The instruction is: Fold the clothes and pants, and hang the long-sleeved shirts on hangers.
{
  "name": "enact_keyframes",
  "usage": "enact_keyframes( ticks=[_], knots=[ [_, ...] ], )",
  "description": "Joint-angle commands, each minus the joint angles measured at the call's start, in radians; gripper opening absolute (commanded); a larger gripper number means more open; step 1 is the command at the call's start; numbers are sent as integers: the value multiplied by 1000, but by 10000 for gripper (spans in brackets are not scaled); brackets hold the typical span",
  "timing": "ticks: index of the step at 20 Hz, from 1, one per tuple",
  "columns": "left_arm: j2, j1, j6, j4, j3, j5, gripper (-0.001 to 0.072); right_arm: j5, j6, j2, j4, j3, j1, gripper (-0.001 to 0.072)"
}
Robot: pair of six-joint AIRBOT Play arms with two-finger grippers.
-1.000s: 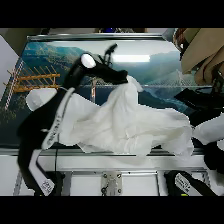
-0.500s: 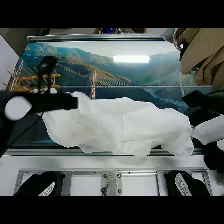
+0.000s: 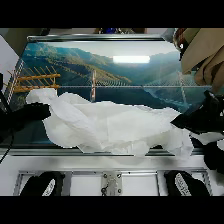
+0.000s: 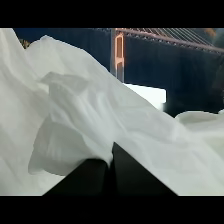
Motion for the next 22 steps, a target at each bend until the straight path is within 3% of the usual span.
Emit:
enact_keyframes(
  ticks=[1,5,6,7,8,9,13,17,20,21,22],
  knots=[
    [-21,-5,-6,-1,3,2,14,-45,-14,1,127,-115,1,709],
    [-104,-101,-6,3,26,31,14,-127,-13,-8,169,-150,38,701],
    [-133,-121,-5,9,58,31,14,-148,-14,-14,171,-150,58,510],
    [-165,-132,-3,11,100,31,14,-166,-14,-16,172,-150,75,186],
    [-195,-133,-2,11,147,30,14,-199,-14,-16,172,-149,90,19],
    [-227,-132,4,11,205,29,14,-225,-13,-16,174,-143,99,14],
    [-310,-131,69,11,470,22,14,-240,-14,2,171,18,98,12],
    [-356,-131,84,8,767,23,14,-239,-14,26,169,368,98,11],
    [-391,-131,85,8,909,-4,14,-157,-18,27,168,513,100,29],
    [-409,-131,84,8,927,-49,14,-93,-44,27,169,504,102,253],
    [-431,-131,85,8,932,-104,14,-28,-74,26,168,474,115,650]
  ],
)
